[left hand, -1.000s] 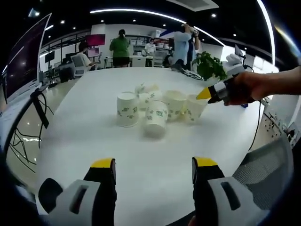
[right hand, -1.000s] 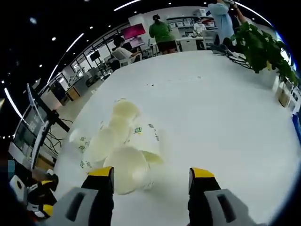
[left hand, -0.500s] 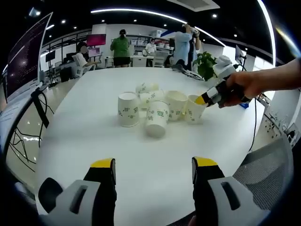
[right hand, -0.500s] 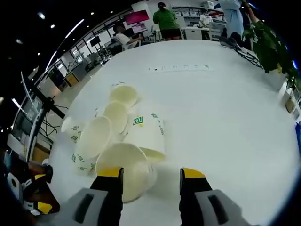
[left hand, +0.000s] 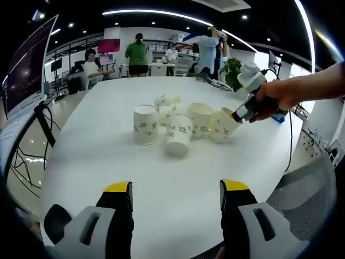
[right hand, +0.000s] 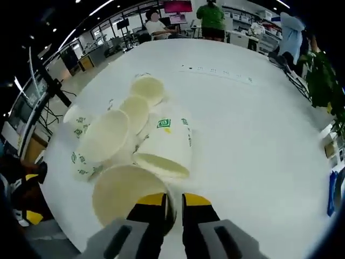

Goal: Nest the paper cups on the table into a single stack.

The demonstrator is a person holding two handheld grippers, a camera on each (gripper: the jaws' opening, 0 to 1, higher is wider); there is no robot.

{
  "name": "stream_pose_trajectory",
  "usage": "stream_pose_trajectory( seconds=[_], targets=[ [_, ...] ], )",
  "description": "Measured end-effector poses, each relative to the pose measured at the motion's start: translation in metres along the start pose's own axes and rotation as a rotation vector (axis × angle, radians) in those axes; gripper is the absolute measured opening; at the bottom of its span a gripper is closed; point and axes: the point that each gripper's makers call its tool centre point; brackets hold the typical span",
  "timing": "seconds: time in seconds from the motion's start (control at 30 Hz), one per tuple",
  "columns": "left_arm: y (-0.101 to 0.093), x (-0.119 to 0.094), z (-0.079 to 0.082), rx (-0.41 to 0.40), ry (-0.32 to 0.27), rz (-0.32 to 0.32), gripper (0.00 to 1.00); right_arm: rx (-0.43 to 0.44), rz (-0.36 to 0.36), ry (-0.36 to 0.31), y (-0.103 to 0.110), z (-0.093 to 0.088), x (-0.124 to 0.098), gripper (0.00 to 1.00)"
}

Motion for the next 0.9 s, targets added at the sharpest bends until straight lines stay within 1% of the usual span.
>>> stream_pose_trajectory(
  seconds=[0.03,0.13,0.3,0.4,0.47,0.53,0.7,0.8,0.9],
  targets=[
    [0.000,0.000,0.000,-0.002,0.000,0.000,0.65,-0.007,-0.001,0.002,-0.001,0.001,0.001,0.03],
    [-0.001,0.000,0.000,0.000,0.000,-0.001,0.64,-0.005,0.007,-0.005,0.001,0.003,0.000,0.00],
    [0.000,0.000,0.000,0.002,-0.002,-0.003,0.65,-0.042,0.016,0.001,0.008,0.001,-0.007,0.00],
    [0.000,-0.001,0.001,-0.003,-0.006,0.000,0.65,-0.047,0.029,0.003,0.011,0.000,-0.008,0.00],
    [0.001,0.000,0.001,-0.004,-0.006,0.001,0.65,-0.051,0.037,0.007,0.017,-0.005,-0.012,0.00],
    [0.000,0.000,0.001,-0.001,-0.004,-0.001,0.65,-0.052,0.048,0.014,0.018,-0.004,-0.010,0.00],
    [-0.001,0.000,0.001,0.006,-0.004,-0.003,0.64,-0.062,0.065,0.027,0.027,-0.011,-0.017,0.00],
    [-0.001,0.000,0.001,0.003,-0.006,-0.003,0.65,-0.082,0.074,0.038,0.031,-0.011,-0.015,0.00],
    [-0.001,0.000,0.001,0.002,-0.007,-0.004,0.65,-0.088,0.083,0.045,0.036,-0.007,-0.009,0.00]
  ],
)
Point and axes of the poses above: the point that each gripper's makers call its tool centre point, and the gripper's own axes: x roughly forward along the fingers, y roughly to its left, z roughly out of its top, and after that the axes turned 7 degrees about x, right-handed
